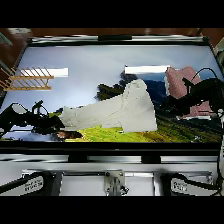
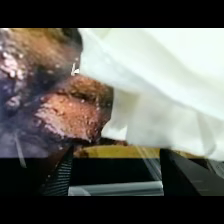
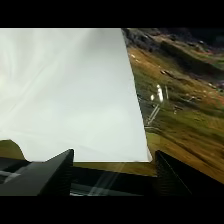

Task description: Fold the shirts.

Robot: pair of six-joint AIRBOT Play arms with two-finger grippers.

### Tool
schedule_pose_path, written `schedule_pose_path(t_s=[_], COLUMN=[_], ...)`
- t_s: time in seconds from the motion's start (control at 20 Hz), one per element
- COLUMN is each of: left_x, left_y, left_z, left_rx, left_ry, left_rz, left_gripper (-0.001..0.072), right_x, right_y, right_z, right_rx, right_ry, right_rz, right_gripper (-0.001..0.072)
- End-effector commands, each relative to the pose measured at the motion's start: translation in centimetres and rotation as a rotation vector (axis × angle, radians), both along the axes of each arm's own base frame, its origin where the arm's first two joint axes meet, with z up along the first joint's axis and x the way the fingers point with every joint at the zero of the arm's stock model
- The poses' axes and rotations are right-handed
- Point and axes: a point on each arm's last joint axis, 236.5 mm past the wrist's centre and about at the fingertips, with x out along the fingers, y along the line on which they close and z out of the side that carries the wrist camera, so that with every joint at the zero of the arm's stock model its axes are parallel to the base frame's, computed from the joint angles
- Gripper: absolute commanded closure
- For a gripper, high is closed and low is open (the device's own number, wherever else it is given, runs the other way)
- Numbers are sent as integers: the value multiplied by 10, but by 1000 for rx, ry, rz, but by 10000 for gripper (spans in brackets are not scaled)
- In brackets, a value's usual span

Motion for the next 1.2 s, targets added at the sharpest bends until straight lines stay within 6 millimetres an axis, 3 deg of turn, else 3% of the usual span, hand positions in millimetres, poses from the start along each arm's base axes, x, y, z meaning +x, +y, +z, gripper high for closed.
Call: schedule_pose_path(t_s=[0.0,0.05,0.2,0.25,0.55,0.9,1.0,1.05,1.1,1.15], left_x=[14,19,28,26,23,34,41,45,50,55], left_y=[-12,-16,-19,-21,-24,-23,-22,-21,-21,-20], left_z=[-7,-7,-7,-6,11,30,36,40,46,52], left_rx=[-31,-45,-45,-48,-46,-35,-33,-31,-28,-27], left_ry=[-47,-58,-82,-84,-139,-206,-226,-237,-253,-269], left_rz=[34,51,72,43,-43,-47,-48,-50,-51,-54], left_gripper=[117,133,576,674,674,674,674,674,674,674], right_x=[0,0,-6,-15,-53,-55,-54,-50,-45,-39], right_y=[2,2,2,4,13,44,53,57,59,61], right_z=[-2,-2,-12,-22,-66,-84,-90,-92,-92,-87], right_rx=[11,11,10,16,37,80,78,71,65,59], right_ry=[-1,-1,22,51,149,134,149,144,122,83], right_rz=[-5,-5,-13,-17,-32,-40,-50,-64,-66,-54], right_gripper=[100,100,100,100,100,108,334,528,650,653])
